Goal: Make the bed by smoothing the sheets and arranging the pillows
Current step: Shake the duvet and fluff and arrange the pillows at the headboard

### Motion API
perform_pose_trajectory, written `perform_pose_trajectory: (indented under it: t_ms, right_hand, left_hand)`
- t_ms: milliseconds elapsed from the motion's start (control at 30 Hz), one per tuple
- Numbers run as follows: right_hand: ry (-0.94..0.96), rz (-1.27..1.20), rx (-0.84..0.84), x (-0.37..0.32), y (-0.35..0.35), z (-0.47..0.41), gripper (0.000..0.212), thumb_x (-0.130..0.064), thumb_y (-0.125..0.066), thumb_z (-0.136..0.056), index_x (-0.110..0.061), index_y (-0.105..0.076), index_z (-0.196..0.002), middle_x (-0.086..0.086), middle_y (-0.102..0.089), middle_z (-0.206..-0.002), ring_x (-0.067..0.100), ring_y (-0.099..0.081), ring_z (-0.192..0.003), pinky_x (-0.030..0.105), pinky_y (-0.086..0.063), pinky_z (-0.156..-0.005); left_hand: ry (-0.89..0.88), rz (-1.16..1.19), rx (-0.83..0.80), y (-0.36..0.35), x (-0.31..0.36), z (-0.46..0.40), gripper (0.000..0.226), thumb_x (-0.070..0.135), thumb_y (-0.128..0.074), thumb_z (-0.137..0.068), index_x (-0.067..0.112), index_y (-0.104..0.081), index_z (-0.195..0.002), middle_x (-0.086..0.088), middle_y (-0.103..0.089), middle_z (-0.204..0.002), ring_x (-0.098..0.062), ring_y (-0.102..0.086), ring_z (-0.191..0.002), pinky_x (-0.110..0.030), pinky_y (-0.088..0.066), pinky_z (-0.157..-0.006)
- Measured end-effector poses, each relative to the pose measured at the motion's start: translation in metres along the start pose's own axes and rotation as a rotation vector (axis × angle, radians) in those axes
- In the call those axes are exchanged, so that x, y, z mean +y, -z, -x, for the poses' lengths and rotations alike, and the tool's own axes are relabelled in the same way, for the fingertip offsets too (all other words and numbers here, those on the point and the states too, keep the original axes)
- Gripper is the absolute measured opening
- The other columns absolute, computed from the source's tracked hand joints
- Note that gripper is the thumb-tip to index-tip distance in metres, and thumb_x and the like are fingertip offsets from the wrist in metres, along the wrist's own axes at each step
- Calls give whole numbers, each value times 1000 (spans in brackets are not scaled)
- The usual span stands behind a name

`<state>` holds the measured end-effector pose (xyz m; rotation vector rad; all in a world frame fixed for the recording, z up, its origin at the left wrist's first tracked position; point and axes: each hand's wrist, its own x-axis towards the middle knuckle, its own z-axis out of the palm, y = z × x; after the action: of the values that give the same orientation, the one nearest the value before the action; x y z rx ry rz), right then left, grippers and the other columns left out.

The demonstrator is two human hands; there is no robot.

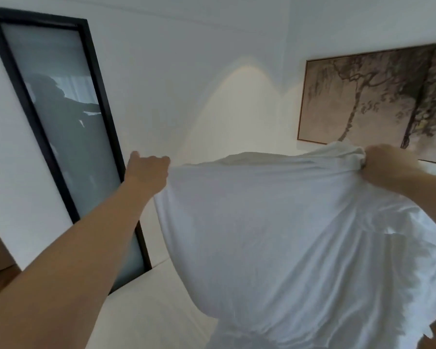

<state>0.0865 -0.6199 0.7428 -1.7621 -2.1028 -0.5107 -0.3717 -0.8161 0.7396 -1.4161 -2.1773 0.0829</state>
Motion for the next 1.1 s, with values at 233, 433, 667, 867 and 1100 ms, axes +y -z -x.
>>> perform_pose_trajectory:
  t_ms: [233,433,667,867,1100]
  right_hand:
    - [77,-46,-15,-44,10,2,22,-19,-50,-83,-9,-63,-97,17,-64,-102,35,-63,-94,39,-49,-77]
    - [174,-70,-12,-52,27,5,7,-17,-48,-80,-14,-54,-84,13,-61,-94,35,-61,-88,38,-48,-74]
    - [240,-66,-432,-24,22,33,19,-8,-56,-73,-13,-63,-89,5,-63,-87,23,-59,-78,29,-50,-64]
    - [60,57,-546,13,86,-22,20,-17,-55,-85,-3,-60,-98,13,-62,-94,29,-61,-81,32,-52,-63]
    - [299,139,-588,-66,-10,70,30,-21,-57,-86,-11,-63,-113,13,-63,-112,32,-62,-99,39,-53,-85]
  left_hand:
    - [-261,595,75,6,111,21,94,60,-50,-74,26,-10,-152,-3,-9,-160,-21,-1,-148,-62,7,-113]
    - [-133,306,73,-28,160,1,143,66,-77,-59,25,30,-146,-8,-1,-162,-35,7,-148,-68,16,-107]
    - [-107,435,-594,-58,172,-1,29,19,-61,-76,8,-61,-103,-8,-63,-95,-27,-64,-89,-31,-52,-72]
    - [-222,214,271,86,137,-91,27,21,-55,-83,11,-66,-106,-12,-65,-105,-34,-63,-100,-41,-50,-81]
    - [-33,245,261,28,154,-55,21,16,-56,-78,17,-67,-95,-7,-63,-98,-33,-55,-100,-42,-41,-96]
